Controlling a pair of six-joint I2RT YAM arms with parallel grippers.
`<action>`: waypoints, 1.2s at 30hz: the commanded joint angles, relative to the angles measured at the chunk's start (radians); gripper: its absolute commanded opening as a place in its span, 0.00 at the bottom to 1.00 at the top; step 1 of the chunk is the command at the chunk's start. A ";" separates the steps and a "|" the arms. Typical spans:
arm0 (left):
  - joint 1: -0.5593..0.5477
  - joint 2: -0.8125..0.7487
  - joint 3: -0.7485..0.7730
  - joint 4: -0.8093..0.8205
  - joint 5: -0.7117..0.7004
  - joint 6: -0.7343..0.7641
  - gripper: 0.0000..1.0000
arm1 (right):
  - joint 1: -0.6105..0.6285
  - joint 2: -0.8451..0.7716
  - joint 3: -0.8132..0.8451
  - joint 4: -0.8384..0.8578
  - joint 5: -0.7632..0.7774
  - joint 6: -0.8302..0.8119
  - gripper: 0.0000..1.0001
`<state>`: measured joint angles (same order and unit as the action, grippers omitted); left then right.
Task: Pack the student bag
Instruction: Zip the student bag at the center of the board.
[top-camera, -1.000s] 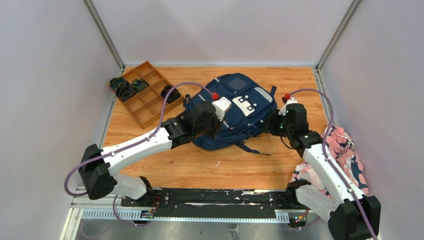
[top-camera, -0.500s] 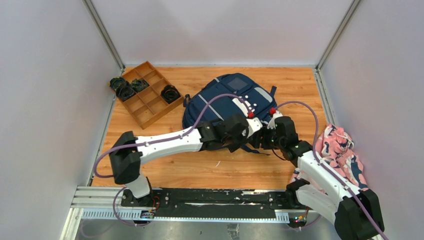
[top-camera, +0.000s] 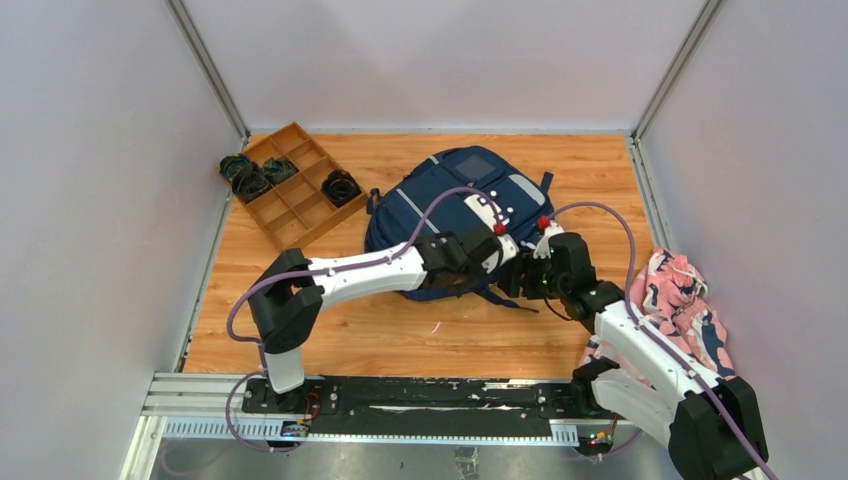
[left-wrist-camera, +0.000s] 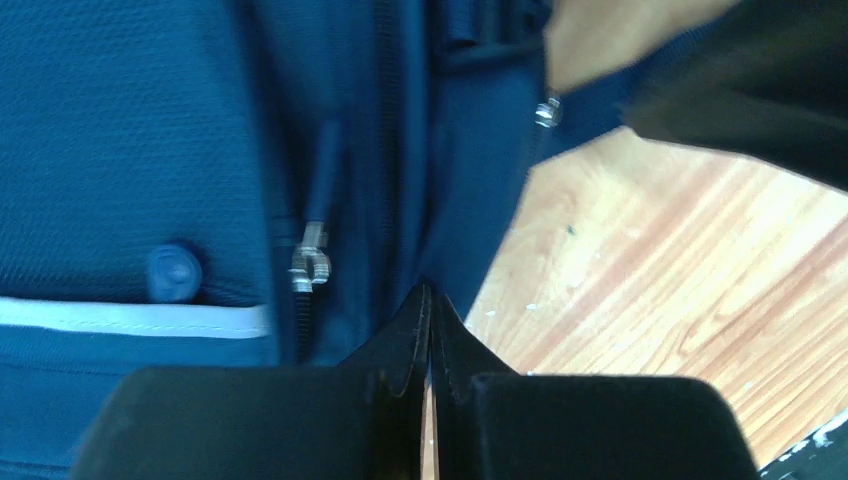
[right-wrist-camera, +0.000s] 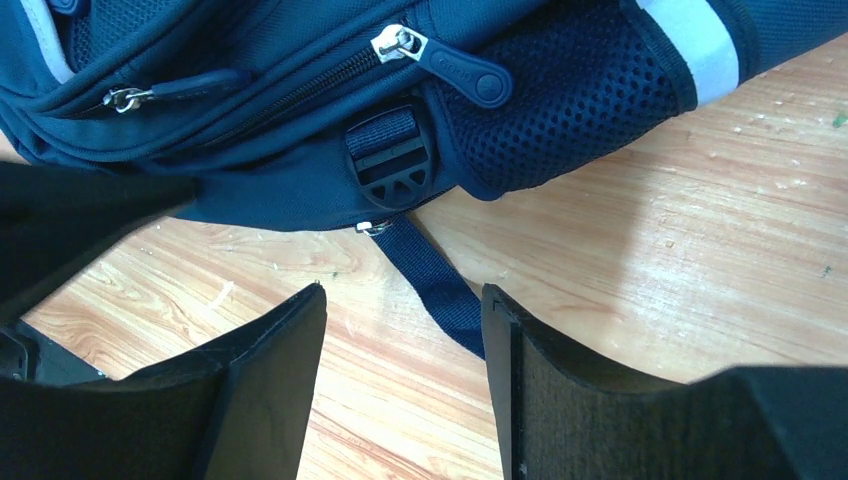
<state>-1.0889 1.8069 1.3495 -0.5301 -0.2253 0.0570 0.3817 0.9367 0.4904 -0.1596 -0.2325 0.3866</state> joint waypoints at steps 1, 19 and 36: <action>0.093 0.011 0.054 -0.037 0.060 -0.064 0.00 | 0.005 -0.003 0.003 0.011 -0.024 -0.026 0.62; 0.238 -0.252 -0.048 0.121 0.462 -0.220 0.00 | 0.013 0.030 -0.120 0.411 -0.191 0.094 0.63; 0.071 -0.092 -0.022 -0.031 0.214 0.012 0.37 | 0.009 -0.215 -0.128 0.022 -0.035 0.047 0.63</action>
<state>-1.0225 1.6787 1.3121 -0.5323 0.0586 0.0170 0.3820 0.7845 0.3706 -0.0372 -0.2859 0.4515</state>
